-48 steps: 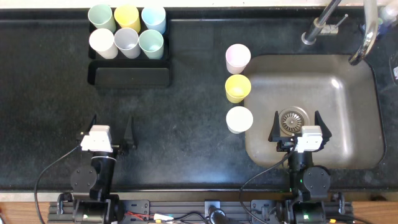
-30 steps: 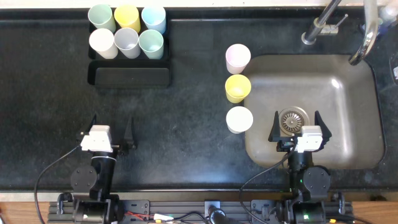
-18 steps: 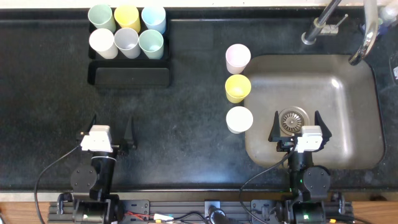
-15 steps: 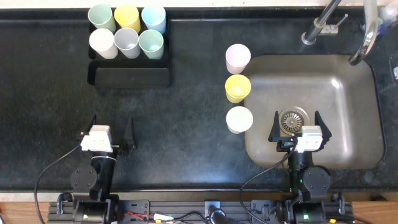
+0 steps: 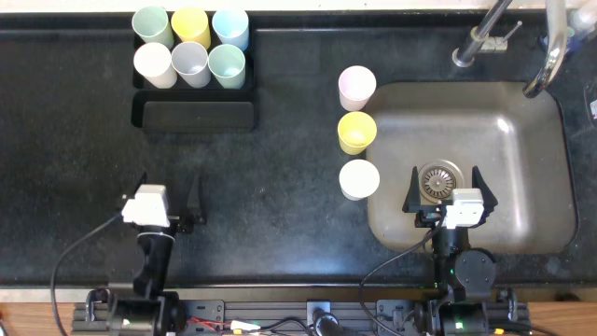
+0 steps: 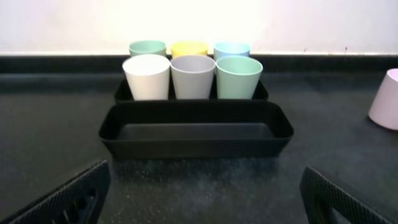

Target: Store Cups

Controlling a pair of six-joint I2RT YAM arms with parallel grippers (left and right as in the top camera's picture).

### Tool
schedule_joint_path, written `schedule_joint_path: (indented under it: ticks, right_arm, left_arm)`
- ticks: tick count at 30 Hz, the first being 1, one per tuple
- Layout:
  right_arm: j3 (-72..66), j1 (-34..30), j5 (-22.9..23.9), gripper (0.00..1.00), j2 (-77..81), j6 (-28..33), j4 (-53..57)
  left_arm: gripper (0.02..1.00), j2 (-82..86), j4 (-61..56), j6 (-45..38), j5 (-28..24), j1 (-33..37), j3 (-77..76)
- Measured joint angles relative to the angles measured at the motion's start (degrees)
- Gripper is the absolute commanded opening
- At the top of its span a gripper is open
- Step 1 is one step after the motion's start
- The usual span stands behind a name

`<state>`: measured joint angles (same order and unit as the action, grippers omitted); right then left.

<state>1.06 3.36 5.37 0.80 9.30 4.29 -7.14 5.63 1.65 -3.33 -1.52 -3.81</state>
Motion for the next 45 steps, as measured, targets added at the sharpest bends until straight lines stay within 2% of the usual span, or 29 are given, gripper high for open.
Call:
schedule_joint_path:
  ticks: [4,9,12,15,18,22,25,29,45]
  right_arm:
    - [0.00,0.00,0.00,0.998,-0.02,-0.02,0.02]
    - [0.00,0.00,0.00,0.998,-0.11,0.02,0.07]
    - [0.00,0.00,-0.02,0.996,-0.11,0.00,0.13]
    - [0.00,0.00,-0.02,0.998,-0.11,0.00,0.13]
    - [0.00,0.00,-0.02,0.998,-0.11,0.02,0.09]
    - [0.00,0.00,-0.02,0.998,-0.11,-0.02,0.11]
    - [0.00,0.00,0.00,0.996,-0.11,0.00,0.09]
    - [0.00,0.00,0.00,0.998,-0.11,0.00,0.11]
    - [0.00,0.00,-0.02,0.998,-0.11,0.02,0.07]
  left_arm:
    - [0.998,-18.47,4.04,2.73,-5.27,0.00,-13.77]
    - [1.000,-46.29,22.05,9.16,-12.35,-0.39,-45.99]
    - [1.000,-62.66,38.58,13.90,-12.31,-3.48,-67.43]
    - [1.000,-77.77,50.49,18.27,-9.60,-9.64,-86.97]
    - [1.000,-89.92,58.73,21.27,-6.45,-17.22,-101.77]
    - [1.000,-103.10,63.87,24.96,-2.54,-26.80,-116.13]
    - [1.000,-110.79,65.59,27.10,-0.81,-31.80,-123.62]
    - [1.000,-117.70,66.23,29.11,0.20,-34.56,-129.59]
    - [1.000,-128.23,63.60,35.82,2.16,-34.77,-131.67]
